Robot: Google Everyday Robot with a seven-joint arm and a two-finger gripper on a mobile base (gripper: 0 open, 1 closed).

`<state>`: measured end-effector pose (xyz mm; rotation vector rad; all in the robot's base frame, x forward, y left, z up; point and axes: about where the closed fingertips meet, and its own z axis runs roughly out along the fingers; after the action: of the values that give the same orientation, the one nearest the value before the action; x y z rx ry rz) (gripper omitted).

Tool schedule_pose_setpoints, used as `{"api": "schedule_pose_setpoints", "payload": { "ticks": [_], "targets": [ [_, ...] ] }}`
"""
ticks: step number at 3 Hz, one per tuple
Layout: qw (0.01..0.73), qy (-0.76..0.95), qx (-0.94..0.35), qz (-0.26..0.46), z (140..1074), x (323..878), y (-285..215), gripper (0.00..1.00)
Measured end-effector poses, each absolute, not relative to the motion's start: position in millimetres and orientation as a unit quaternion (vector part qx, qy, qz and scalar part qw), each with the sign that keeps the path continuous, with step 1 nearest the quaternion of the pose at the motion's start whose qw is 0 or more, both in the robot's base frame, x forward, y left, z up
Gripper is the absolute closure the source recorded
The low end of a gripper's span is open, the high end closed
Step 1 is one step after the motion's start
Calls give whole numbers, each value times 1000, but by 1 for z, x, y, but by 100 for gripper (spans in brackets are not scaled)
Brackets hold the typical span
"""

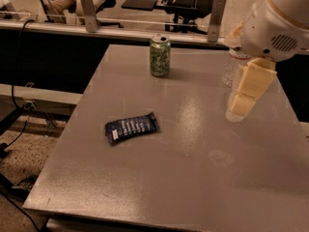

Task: Pick rxbar blueberry

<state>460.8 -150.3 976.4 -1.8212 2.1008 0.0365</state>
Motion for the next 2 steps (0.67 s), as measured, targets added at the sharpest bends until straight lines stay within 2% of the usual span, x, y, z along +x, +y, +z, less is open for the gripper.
{"api": "schedule_pose_setpoints", "payload": {
  "ticks": [2],
  "targets": [
    [196,695,-690,54,945,492,-61,0]
  ]
}}
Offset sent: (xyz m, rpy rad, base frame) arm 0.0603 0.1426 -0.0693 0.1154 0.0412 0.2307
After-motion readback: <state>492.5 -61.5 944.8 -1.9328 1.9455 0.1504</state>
